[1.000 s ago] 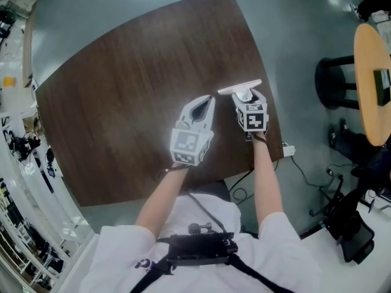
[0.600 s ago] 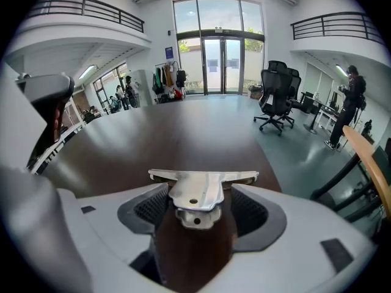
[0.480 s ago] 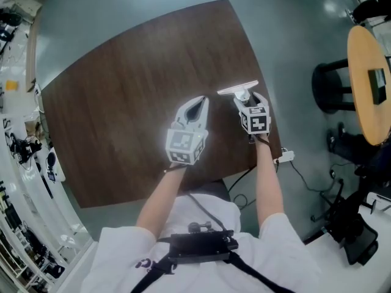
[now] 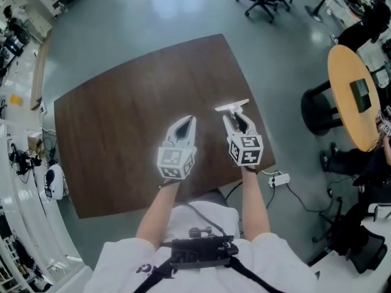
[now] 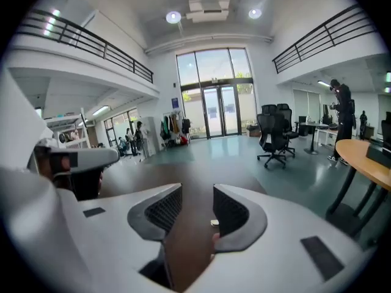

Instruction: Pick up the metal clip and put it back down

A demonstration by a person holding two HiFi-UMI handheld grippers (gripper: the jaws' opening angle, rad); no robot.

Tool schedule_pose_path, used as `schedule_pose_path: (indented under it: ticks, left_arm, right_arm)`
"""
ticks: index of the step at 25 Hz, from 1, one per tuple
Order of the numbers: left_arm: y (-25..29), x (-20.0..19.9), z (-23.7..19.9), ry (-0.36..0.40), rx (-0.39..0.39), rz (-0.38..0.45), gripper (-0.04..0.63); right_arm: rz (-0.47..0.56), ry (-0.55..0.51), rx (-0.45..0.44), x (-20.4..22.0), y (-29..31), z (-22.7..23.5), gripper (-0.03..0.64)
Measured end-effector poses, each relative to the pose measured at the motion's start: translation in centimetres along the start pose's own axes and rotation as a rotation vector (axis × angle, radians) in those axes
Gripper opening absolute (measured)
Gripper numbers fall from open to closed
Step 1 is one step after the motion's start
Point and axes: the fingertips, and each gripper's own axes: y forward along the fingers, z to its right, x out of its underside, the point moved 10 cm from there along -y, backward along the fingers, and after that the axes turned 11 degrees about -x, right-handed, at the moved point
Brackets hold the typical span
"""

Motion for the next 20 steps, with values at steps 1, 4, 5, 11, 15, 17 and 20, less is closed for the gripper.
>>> schedule_pose_path:
  ticks: [1,4,5,11,15,17,20]
  left_arm:
    - [-1.1,-0.5,-0.2,0.003,-0.007,0.017,0.009]
    - [-4.5,-2.3,-1.3,0.012,-0.029,0.072,0.009]
    - [-5.5,-2.9,-1.7,0.016,-0.038,0.092,0.009]
    - [-12.2,-5.2,-3.9,0.06,-0.1,0.177,0.009]
    - [-15.8,-6.1,-5.2,0.073,-0.149,0.229,0.009]
    - [-17.3,-6.2,-5.9,0.068,-0.166,0.242,0.009]
    - [-18.9,-6.4,-6.6,0.059,-0.183,0.255,0.009]
  right_arm:
    - [0.041,-0.005,-0.01,-0.7,-0.8,-1.5,0.157]
    - [0.153,-0.031,-0.044,-2.7,-2.7,-6.0,0.103]
    - [0.187,-0.044,-0.058,-3.5,-3.0,-7.5,0.086]
    - [0.31,-0.128,-0.13,-6.0,-5.3,-15.4,0.007]
    - [0.334,-0.169,-0.168,-6.4,-5.8,-19.5,0.006]
    - [0.335,-0.181,-0.18,-6.1,-5.8,-21.4,0.006]
    - [0.334,-0.205,-0.194,-6.0,-5.8,-23.6,0.006]
